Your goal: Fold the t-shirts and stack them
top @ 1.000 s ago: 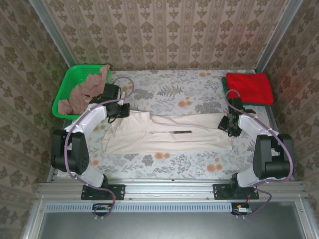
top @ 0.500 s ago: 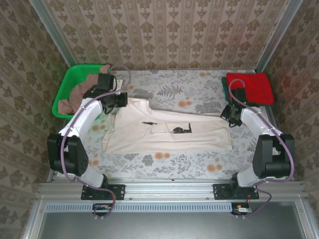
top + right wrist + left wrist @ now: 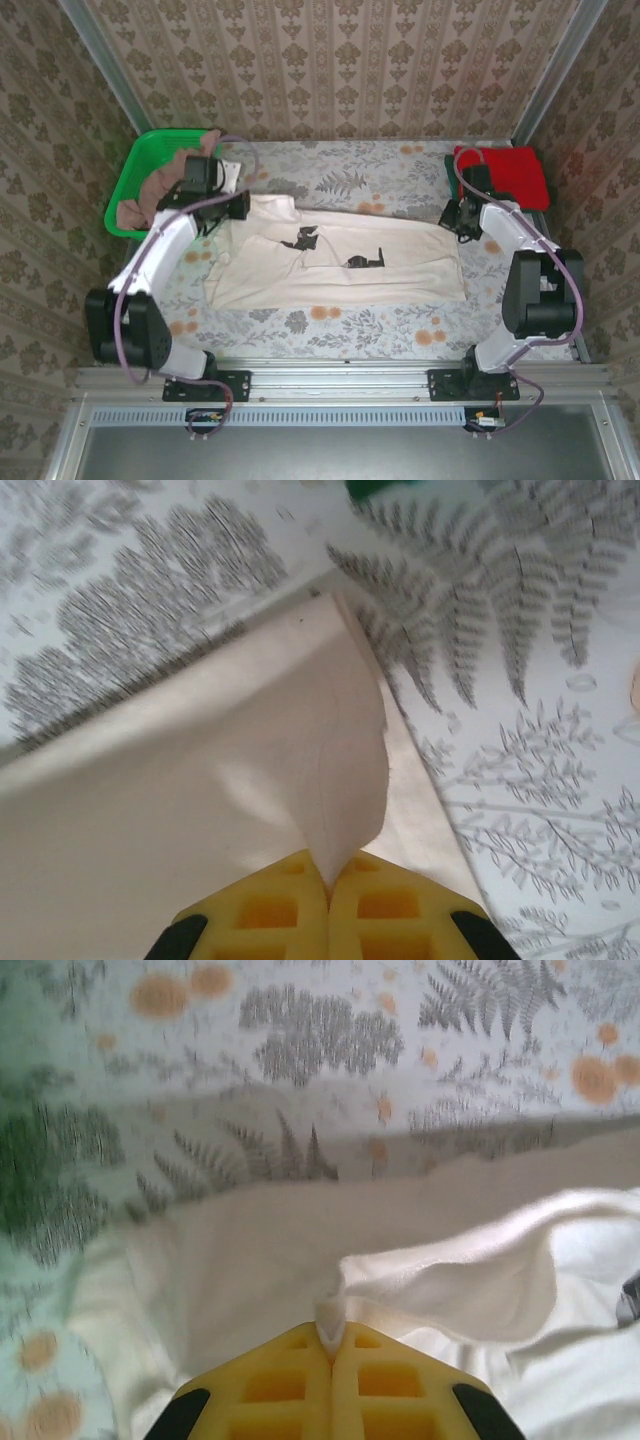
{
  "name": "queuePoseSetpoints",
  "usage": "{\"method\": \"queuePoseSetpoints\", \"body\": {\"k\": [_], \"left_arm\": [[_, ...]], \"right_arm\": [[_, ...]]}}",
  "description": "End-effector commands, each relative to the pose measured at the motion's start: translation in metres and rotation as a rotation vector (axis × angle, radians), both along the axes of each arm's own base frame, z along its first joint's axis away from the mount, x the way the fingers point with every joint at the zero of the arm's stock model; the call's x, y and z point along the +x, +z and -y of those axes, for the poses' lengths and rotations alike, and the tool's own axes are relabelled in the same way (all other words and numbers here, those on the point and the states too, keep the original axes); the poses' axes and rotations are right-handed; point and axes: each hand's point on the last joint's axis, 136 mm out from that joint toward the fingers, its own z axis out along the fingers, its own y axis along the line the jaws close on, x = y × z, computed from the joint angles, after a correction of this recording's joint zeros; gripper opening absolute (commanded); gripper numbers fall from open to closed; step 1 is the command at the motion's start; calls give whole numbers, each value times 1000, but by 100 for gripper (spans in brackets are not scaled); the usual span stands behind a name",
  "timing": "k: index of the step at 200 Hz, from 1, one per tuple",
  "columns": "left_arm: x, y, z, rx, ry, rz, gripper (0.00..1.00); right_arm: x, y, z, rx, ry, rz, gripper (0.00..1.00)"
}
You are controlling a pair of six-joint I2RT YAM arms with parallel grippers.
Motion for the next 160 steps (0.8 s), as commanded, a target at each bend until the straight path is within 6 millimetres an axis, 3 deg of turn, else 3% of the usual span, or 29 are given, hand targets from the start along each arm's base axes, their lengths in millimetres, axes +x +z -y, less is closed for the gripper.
{"method": "queuePoseSetpoints", "body": {"k": [1,41,73,105,145,160], "left_arm": [[-15,-7,-3,-39,49,45,0],[-48,-43,-12,-28,93,-8,0],[-67,-62,-10,-51,106,-31,0],[-72,-63,-2,-69,86,-29,3],[-77,-81,-1,-69,113,-123,6],[-80,-85,-5,-54,134,-146,11]], "right_arm": [[-3,-4,-1,39,15,26,0],[-15,-24,-3,57,11,-19,0],[-19,-26,-5,69,14,-22,0],[-23,-32,-7,76,19,-35,3],[-26,-36,-9,85,24,-47,5],[-28,-36,-8,79,23,-51,8]]}}
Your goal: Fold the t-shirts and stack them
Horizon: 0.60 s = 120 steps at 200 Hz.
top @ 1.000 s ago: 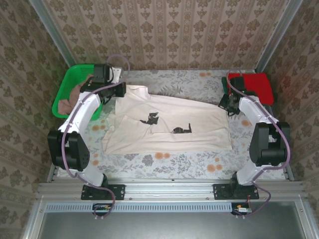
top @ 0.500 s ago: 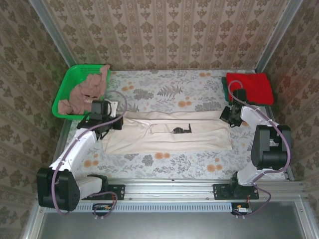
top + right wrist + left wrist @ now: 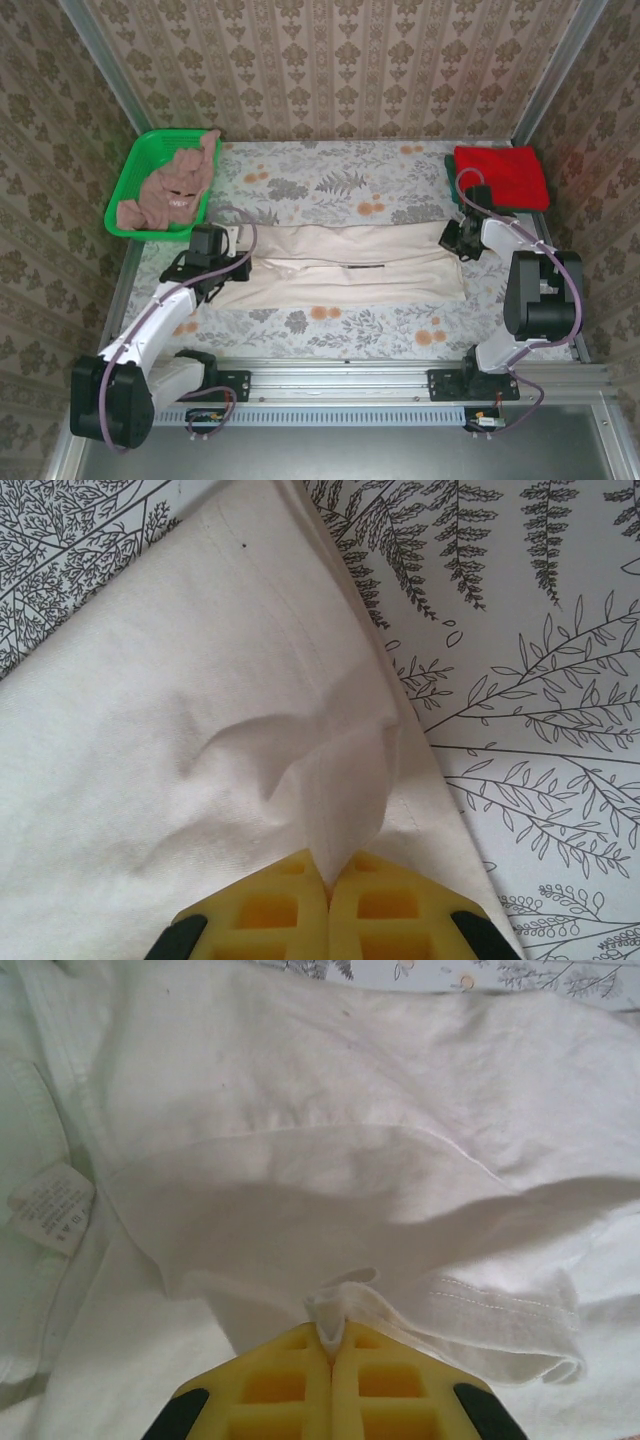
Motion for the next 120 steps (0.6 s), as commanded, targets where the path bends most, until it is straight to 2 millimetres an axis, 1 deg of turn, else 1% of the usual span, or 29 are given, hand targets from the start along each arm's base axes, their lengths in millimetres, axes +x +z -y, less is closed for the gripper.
{"method": "queuePoseSetpoints", "body": {"k": [1,7,21,26,33,41,54,56,62,77,85,91,93,98,106,115,116,120], "left_arm": [[-2,-3,-3,3,43,-37,12],[-3,-3,-4,2,47,-39,12],[-6,2,-2,-16,43,-26,19],[-7,3,-2,-21,45,-19,21],[-8,5,-2,-29,46,-12,25],[-11,7,-2,-37,45,-5,30],[-16,9,-3,-46,48,-3,29],[-17,9,-2,-49,49,-4,29],[-19,9,-3,-53,54,-5,29],[-22,12,-6,-54,75,-4,30],[-21,14,-9,-48,91,0,33],[-19,15,-10,-43,99,2,33],[-18,16,-10,-42,99,4,33],[-16,18,-9,-42,99,5,33],[-11,20,-8,-39,99,3,34],[-4,22,-5,-41,90,1,39],[-3,22,-4,-42,90,0,39],[1,22,-2,-45,83,-2,41]], "right_arm": [[-6,-2,-1,6,15,-8,8],[-8,-2,-1,5,17,-10,10],[-9,0,1,-6,16,-9,12],[-10,1,1,-10,16,-12,14],[-13,2,2,-15,13,-20,21],[-15,4,4,-25,7,-24,22],[-17,12,7,-48,-8,-8,23],[-23,12,9,-56,-15,-25,24],[-26,16,10,-70,-23,-21,24],[-29,30,7,-98,-21,12,26],[-28,38,1,-107,-11,48,28],[-26,39,-5,-98,-1,61,31],[-25,46,-8,-94,2,90,32],[-24,50,-16,-79,20,111,32],[-13,55,-28,-65,51,163,32],[-6,54,-41,-49,85,174,32],[-5,48,-44,-44,92,155,32],[-3,43,-48,-36,103,136,32]]}}
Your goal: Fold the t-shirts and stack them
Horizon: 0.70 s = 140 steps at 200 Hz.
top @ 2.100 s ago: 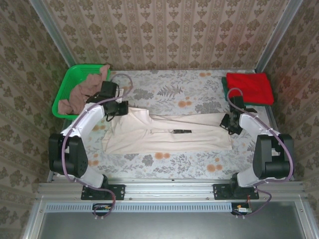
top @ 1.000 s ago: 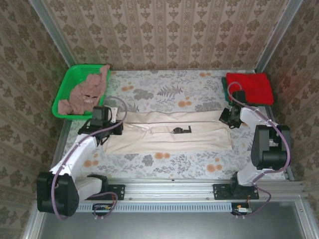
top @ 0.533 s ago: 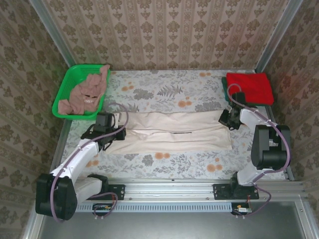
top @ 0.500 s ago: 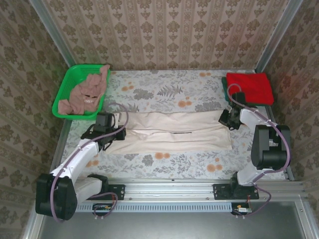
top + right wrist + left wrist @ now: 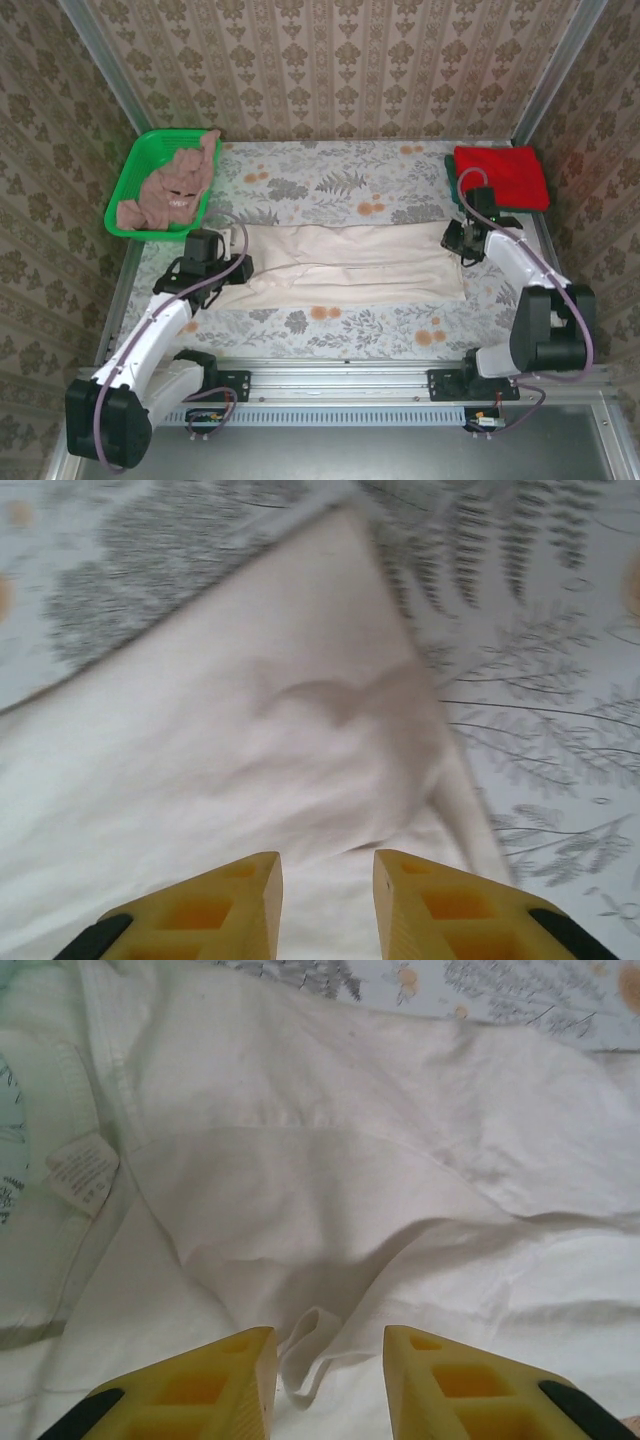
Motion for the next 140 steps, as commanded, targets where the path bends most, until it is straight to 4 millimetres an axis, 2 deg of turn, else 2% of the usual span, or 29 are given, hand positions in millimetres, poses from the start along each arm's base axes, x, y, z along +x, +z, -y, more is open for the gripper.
{"method": "queuePoseSetpoints", "body": {"k": [1,15,29,40,58,73,85,118,128,140], "left_arm": [[14,6,5,-3,5,-17,41],[31,11,13,-10,-16,-9,41],[43,5,21,-15,-40,-45,41],[47,-8,27,-19,-56,-92,41],[41,-33,30,-19,-71,-179,44],[28,-50,35,-22,-91,-228,46],[17,-59,34,-5,-89,-254,49],[-1,-82,13,9,-13,-325,51],[-3,-83,11,-11,-8,-334,51],[-3,-79,12,-16,-11,-327,51]], "right_arm": [[12,-11,-26,30,50,-8,32],[20,-32,-35,33,74,-76,30],[20,-56,-27,3,46,-164,27],[13,-74,-15,-21,2,-229,27],[3,-90,-1,-10,-55,-274,31],[-1,-90,7,5,-79,-266,34],[0,-85,13,5,-86,-255,42],[1,-72,29,-19,-105,-245,46],[-3,-66,27,-18,-100,-244,46],[-3,-52,12,-12,-62,-197,48]]}}
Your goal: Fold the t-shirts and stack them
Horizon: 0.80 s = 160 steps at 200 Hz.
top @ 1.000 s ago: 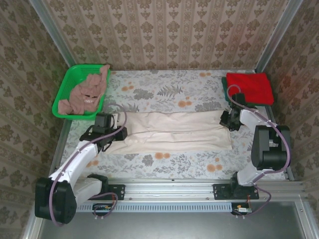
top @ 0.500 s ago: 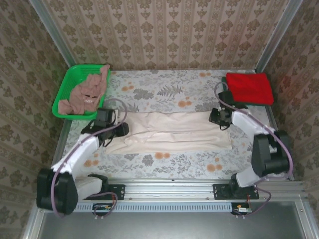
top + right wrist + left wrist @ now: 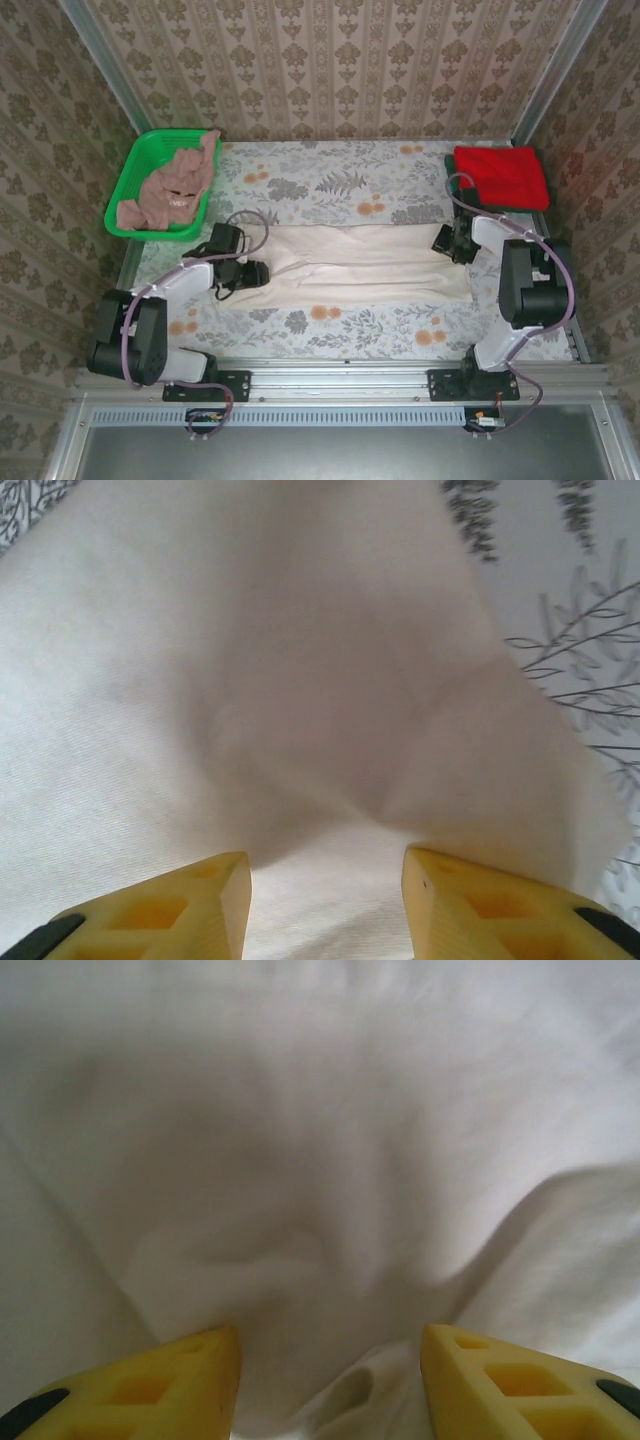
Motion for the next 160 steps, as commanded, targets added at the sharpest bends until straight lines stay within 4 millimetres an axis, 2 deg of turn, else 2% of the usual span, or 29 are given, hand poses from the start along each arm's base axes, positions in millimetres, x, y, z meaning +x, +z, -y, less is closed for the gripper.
{"method": "queuePoseSetpoints", "body": {"k": [1,14,28,36,38,39,43,44,45,47,55,58,59,66,70,99,107,126,141,160], "left_arm": [[-2,8,-1,-31,25,5,51],[1,20,2,-49,21,28,51],[8,38,2,-50,20,77,53],[15,49,-1,-42,30,114,55],[17,52,-2,-39,33,121,56],[17,53,-2,-37,35,125,56],[21,57,-4,-31,40,142,58],[23,59,-4,-32,42,148,58],[24,60,-5,-31,43,152,58],[26,62,-6,-28,48,158,60],[35,67,-8,-23,56,180,63],[38,69,-8,-24,59,186,63],[40,69,-9,-24,60,188,63],[47,70,-9,-30,69,188,63],[51,69,-8,-39,68,183,63],[78,54,8,-100,34,132,59],[84,47,10,-101,32,115,58],[95,31,13,-103,19,74,56],[98,19,15,-98,13,36,54],[98,9,13,-86,15,16,53]], "right_arm": [[-12,25,-10,-27,37,28,48],[-10,48,-32,-66,91,102,52],[-5,78,-79,-98,234,245,54],[-4,95,-110,-87,323,338,54],[-4,99,-123,-75,364,370,54],[-4,99,-123,-75,364,370,54],[-6,105,-150,-43,448,418,54],[-6,105,-150,-43,448,418,54],[-6,107,-160,-30,479,437,54],[-7,108,-164,-24,494,445,54],[-13,116,-206,14,618,511,53],[-15,117,-215,19,644,522,52],[-18,118,-225,24,676,533,52],[-26,122,-254,46,771,561,52],[-30,113,-268,48,815,540,52],[-59,84,-358,47,1060,465,49],[-65,71,-375,21,1113,433,48],[-63,42,-394,-95,1153,365,47],[-54,27,-396,-161,1141,342,46],[-47,23,-396,-202,1134,346,46]]}}
